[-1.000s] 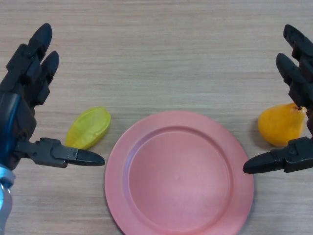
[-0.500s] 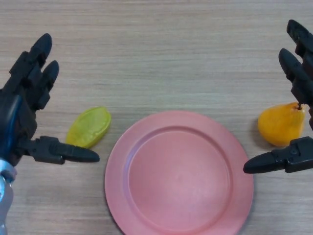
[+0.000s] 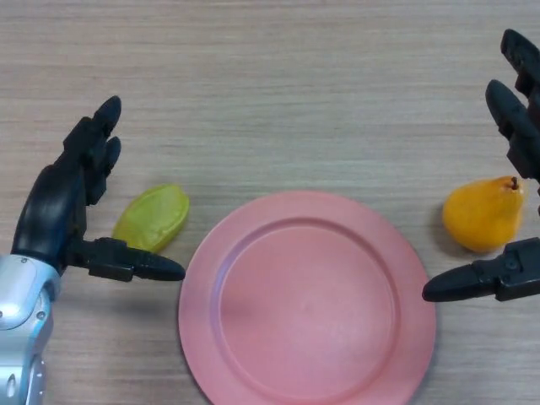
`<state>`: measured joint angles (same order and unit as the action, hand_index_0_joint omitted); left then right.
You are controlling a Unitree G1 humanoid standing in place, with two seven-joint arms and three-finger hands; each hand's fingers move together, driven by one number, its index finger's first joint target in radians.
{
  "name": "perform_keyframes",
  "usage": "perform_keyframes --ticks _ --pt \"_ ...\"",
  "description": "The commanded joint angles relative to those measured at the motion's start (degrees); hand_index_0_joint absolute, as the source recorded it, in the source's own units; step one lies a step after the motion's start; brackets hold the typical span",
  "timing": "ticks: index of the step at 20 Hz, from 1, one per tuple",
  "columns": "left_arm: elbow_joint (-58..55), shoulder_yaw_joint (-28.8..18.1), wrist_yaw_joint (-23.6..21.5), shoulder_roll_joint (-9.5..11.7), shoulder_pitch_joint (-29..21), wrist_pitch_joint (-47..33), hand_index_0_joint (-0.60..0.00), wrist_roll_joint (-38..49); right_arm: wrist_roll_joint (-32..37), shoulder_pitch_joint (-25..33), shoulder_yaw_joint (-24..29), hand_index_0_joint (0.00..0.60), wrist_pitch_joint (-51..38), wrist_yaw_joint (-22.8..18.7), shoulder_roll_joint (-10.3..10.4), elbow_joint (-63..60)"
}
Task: Pick up the yellow starfruit and place it on the plate
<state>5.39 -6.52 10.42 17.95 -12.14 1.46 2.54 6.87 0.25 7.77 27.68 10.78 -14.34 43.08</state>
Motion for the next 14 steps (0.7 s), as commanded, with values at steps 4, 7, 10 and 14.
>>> perform_keyframes --ticks 4,7,10,14 --pt "2.5 -0.4 -5.7 1.8 -3.6 -6.7 0.0 -7.7 2.6 0.4 5.8 0.0 -6.3 -0.1 -1.4 3.3" --pt "6.4 0.4 -8.5 1.3 -4.7 -7.8 0.0 -11.5 3.4 0.1 7.1 0.0 -5.8 0.4 -1.7 3.5" --pt "8.6 1.1 -8.5 1.0 -5.5 -7.4 0.0 -12.1 4.1 0.0 7.7 0.0 -4.5 0.6 -1.8 3.9" --pt "12.0 2.4 -9.0 1.3 -6.0 -14.0 -0.15 -16.9 4.5 -0.2 8.2 0.0 -4.2 1.3 -1.9 3.9"
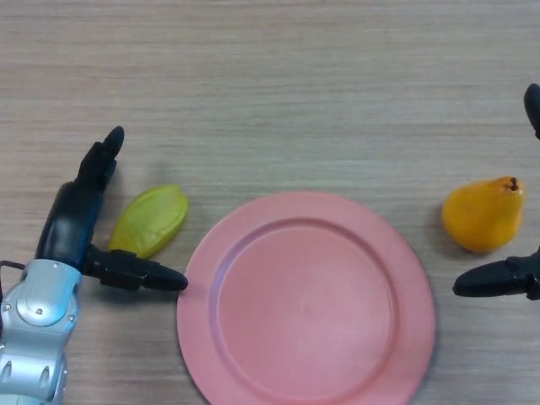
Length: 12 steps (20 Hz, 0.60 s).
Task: Pick up the yellow starfruit and place it on the plate
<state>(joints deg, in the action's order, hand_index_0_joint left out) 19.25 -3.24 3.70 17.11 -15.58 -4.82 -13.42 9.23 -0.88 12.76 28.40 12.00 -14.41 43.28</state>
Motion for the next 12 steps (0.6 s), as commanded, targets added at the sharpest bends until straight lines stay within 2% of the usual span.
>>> perform_keyframes --ticks 1,2,3,4,5,6,8,9,12 --pt "-0.8 -0.7 -3.0 2.2 -2.7 -9.4 -0.299 -2.6 2.2 1.0 3.2 0.0 -4.7 0.1 -1.9 3.6" --pt "0.0 -0.5 -3.8 2.3 -2.9 -10.8 -0.399 -4.2 2.3 1.1 3.2 0.0 -4.5 0.0 -1.9 3.6" --pt "0.7 -0.8 -4.7 2.1 -2.8 -13.9 -0.542 -5.1 2.7 1.1 3.5 0.0 -4.5 0.0 -1.9 3.7" --pt "0.5 -1.0 -4.8 1.9 -2.7 -15.0 -0.6 -4.6 2.7 1.0 3.6 0.0 -4.8 -0.1 -1.9 3.7" --pt "-2.7 -1.1 -1.8 1.6 -1.0 -12.4 -0.6 -2.0 2.9 0.9 3.9 0.0 -4.4 0.0 -2.0 4.0" --pt "-3.9 -1.2 -1.1 1.4 -0.4 -11.1 -0.6 -1.3 3.0 0.8 4.0 0.0 -4.2 0.0 -1.9 4.2" --pt "-4.5 -0.9 -2.0 1.7 -0.8 -9.8 -0.6 -4.2 3.1 0.6 4.2 0.0 -4.6 -0.1 -1.7 4.4" --pt "-4.9 -1.3 -3.9 1.9 -0.9 -10.4 -0.6 -5.5 2.3 0.6 3.7 0.0 -5.0 -0.2 -1.8 4.2" --pt "-6.9 -1.9 -4.8 2.6 -0.2 -10.3 -0.6 -7.1 1.8 0.9 3.8 0.0 -4.7 -0.2 -2.0 4.7"
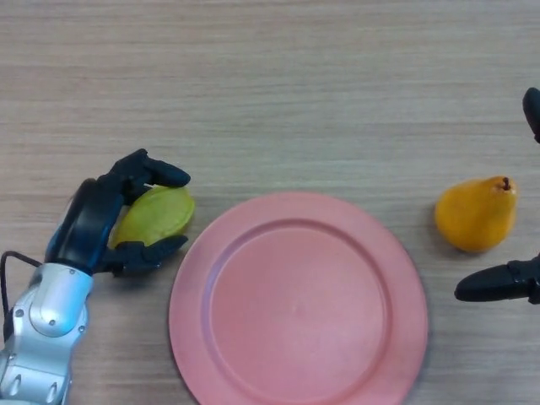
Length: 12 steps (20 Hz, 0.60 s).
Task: Pick up the yellow starfruit and place it on the plate
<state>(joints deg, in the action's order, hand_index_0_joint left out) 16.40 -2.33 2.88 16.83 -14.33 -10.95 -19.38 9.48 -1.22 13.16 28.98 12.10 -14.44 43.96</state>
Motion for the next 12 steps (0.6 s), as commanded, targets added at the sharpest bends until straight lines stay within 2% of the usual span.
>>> perform_keyframes --ticks 1,3,5,8,10,11,12 --pt "-4.9 -3.6 -7.5 2.9 -1.7 -5.3 -0.6 -2.3 1.7 1.1 3.2 0.0 -5.5 -0.5 -1.6 4.2" --pt "-6.9 -3.8 -12.5 3.4 -1.6 -5.4 -0.6 -5.9 1.1 1.3 3.0 0.0 -5.8 -0.6 -1.7 4.2" --pt "-10.2 -3.7 -13.1 3.1 -1.4 -4.6 -0.6 -6.4 1.6 1.4 2.9 0.0 -5.5 -0.6 -1.6 3.9" --pt "-17.0 -2.1 -10.8 1.6 0.4 -2.6 -0.6 -6.5 1.8 1.5 3.1 0.0 -4.4 -0.7 -2.0 3.8" --pt "-21.2 -0.1 -10.5 -0.1 1.9 -3.8 -0.6 -8.9 1.8 1.5 3.4 0.0 -4.3 -0.6 -1.9 3.8" --pt "-23.1 1.9 -9.7 -1.7 3.2 -4.6 -0.6 -9.3 1.8 1.2 3.7 0.0 -4.7 -0.5 -1.9 3.7" --pt "-24.0 2.7 -8.5 -2.1 3.8 -4.4 -0.6 -9.6 1.8 1.0 3.7 0.0 -4.7 -0.5 -1.8 3.7"
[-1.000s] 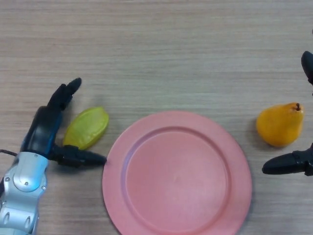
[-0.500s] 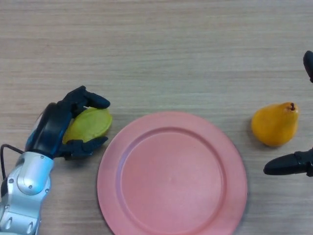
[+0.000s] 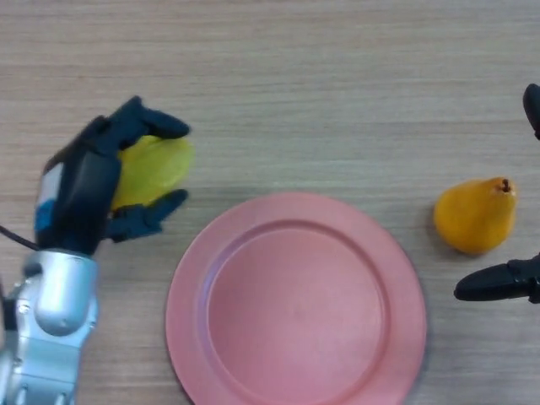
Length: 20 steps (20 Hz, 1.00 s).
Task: Pick up the yellow starfruit and place it on the plate
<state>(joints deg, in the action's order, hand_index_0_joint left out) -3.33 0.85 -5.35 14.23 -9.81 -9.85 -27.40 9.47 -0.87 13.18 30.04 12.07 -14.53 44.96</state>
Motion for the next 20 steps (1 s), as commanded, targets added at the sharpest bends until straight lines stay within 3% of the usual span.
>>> perform_keyframes --ticks 1,5,8,9,10,12,13,14,15,16,17,18,20 --pt "-7.3 2.1 6.6 -0.6 1.8 -4.1 -0.6 -0.5 1.6 1.0 3.7 0.0 -5.5 -0.8 -1.8 2.7" --pt "-10.8 6.7 17.9 -2.5 5.3 -0.1 -0.6 1.5 1.3 1.3 3.4 0.0 -5.7 -1.1 -1.8 2.1" --pt "-8.1 7.6 20.5 -2.6 5.0 -0.9 -0.6 0.1 1.7 1.5 3.4 0.0 -5.0 -1.0 -2.1 2.1" --pt "-4.5 8.2 21.7 -1.7 3.5 -4.1 -0.6 -7.4 2.2 1.6 4.1 0.0 -4.1 -0.6 -2.3 2.7" --pt "-3.8 8.0 22.2 -2.0 2.9 -4.2 -0.6 -9.0 2.2 1.7 4.2 0.0 -4.3 -0.6 -2.3 2.7" --pt "-4.4 8.1 21.9 -2.8 2.1 1.1 -0.6 -5.2 1.8 1.6 4.3 0.0 -4.7 -0.5 -2.3 2.6" --pt "-4.5 7.5 20.8 -3.0 1.9 0.5 -0.549 -5.9 1.1 1.0 4.5 0.0 -6.1 -0.2 -2.1 2.4" --pt "-4.5 7.5 20.7 -3.1 1.9 0.5 -0.45 -5.9 1.2 1.1 4.5 0.0 -6.1 -0.3 -2.1 2.4" --pt "-4.3 7.6 20.3 -3.1 1.9 0.4 -0.299 -6.1 0.9 1.2 4.5 0.0 -6.3 -0.5 -2.2 2.4" --pt "-4.1 7.6 19.9 -3.2 1.9 0.3 -0.2 -6.4 0.7 1.2 4.5 0.0 -6.6 -0.5 -2.1 2.3" --pt "-4.0 7.8 19.0 -3.2 2.1 -0.4 -0.056 -6.9 -0.4 1.0 4.1 0.0 -8.1 -0.8 -1.9 1.9" --pt "-4.1 7.9 19.0 -3.2 2.2 -0.6 0.0 -7.2 -1.0 0.9 3.8 0.0 -8.8 -0.9 -1.8 1.7" --pt "-6.3 6.9 18.4 -3.3 2.3 0.0 0.0 -3.4 -0.6 1.3 3.6 0.0 -7.4 -1.3 -1.8 2.3"
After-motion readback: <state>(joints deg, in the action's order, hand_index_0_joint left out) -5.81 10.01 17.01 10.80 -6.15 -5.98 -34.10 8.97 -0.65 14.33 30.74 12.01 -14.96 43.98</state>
